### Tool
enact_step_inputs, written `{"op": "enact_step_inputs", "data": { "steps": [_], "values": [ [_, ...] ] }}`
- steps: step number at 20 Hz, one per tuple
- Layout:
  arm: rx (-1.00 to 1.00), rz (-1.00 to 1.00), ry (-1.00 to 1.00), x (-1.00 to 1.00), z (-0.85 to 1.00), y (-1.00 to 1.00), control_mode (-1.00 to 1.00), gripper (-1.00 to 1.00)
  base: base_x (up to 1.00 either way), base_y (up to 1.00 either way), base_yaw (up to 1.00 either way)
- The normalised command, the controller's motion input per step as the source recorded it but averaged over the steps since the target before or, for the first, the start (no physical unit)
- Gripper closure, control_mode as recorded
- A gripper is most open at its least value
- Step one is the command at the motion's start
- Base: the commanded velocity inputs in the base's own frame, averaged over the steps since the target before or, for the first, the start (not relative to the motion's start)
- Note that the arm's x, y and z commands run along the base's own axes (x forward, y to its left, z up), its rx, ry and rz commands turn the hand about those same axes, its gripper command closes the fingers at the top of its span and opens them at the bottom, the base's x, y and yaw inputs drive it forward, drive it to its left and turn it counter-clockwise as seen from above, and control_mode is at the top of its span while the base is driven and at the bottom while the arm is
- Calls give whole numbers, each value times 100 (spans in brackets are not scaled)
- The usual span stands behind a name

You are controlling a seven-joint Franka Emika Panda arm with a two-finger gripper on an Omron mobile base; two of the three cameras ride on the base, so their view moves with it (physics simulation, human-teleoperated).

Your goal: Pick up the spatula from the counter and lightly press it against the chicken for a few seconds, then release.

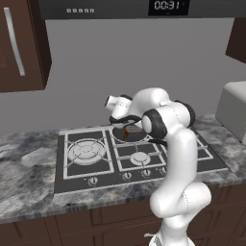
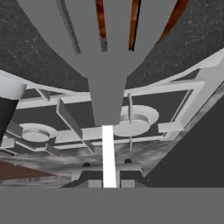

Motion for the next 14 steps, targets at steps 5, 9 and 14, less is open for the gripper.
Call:
{"op": "enact_step_inputs", "data": {
  "steps": [5,9,14],
  "values": [
    [0,0,0,34,-14,3,-100,100,0,0,0],
    [0,0,0,24,-24,9,-100,100,0,0,0],
    [-3,0,0,1,-41,24,-100,100,0,0,0]
  ]
}}
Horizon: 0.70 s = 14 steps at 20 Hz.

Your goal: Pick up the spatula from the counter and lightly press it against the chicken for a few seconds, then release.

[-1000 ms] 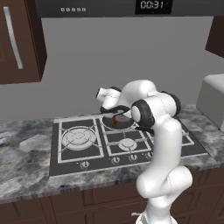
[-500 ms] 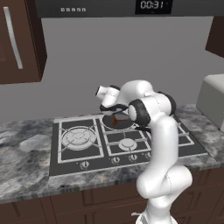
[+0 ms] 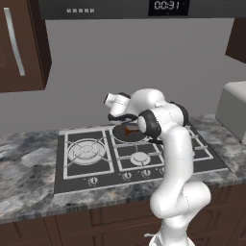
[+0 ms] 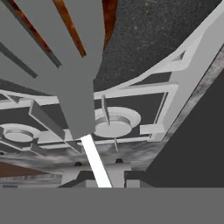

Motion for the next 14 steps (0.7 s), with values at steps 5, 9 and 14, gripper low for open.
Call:
{"op": "enact_step_inputs", "data": {
  "steps": [5,9,14],
  "values": [
    [-3,0,0,0,-37,28,-100,100,0,0,0],
    [-3,0,0,0,-30,27,-100,100,0,0,0],
    [-3,0,0,0,-24,21,-100,100,0,0,0]
  ]
}}
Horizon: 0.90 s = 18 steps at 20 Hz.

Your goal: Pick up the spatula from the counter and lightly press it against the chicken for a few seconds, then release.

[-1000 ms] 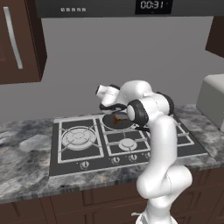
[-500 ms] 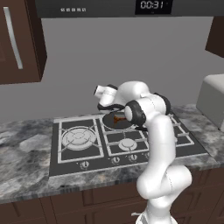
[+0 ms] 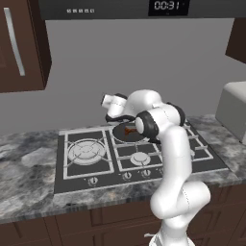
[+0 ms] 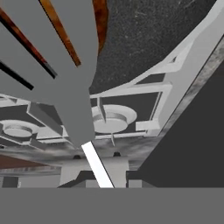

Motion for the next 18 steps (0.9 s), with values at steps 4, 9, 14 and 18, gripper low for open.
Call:
{"op": "enact_step_inputs", "data": {
  "steps": [4,9,14,18],
  "values": [
    [-3,0,0,0,-27,20,-100,100,0,0,0],
    [-2,0,-1,-2,-31,22,-100,100,0,0,0],
    [0,0,-5,-10,-39,26,-100,100,0,0,0],
    [0,0,-5,-13,-40,25,-100,100,0,0,0]
  ]
}}
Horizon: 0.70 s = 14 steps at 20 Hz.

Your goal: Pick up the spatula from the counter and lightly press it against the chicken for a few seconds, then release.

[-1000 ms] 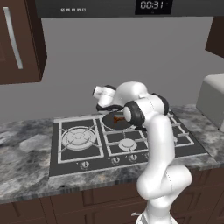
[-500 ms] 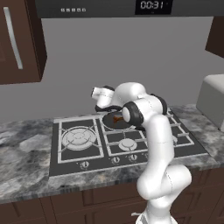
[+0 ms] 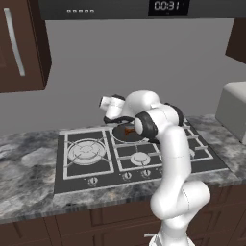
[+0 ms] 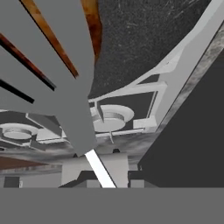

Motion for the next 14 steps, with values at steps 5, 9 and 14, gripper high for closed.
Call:
{"op": "enact_step_inputs", "data": {
  "steps": [5,9,14],
  "values": [
    [0,0,-5,-12,-33,21,-100,100,0,0,0],
    [0,0,-4,-14,-32,23,-100,100,0,0,0],
    [0,0,-4,-5,-11,12,-100,100,0,0,0]
  ]
}}
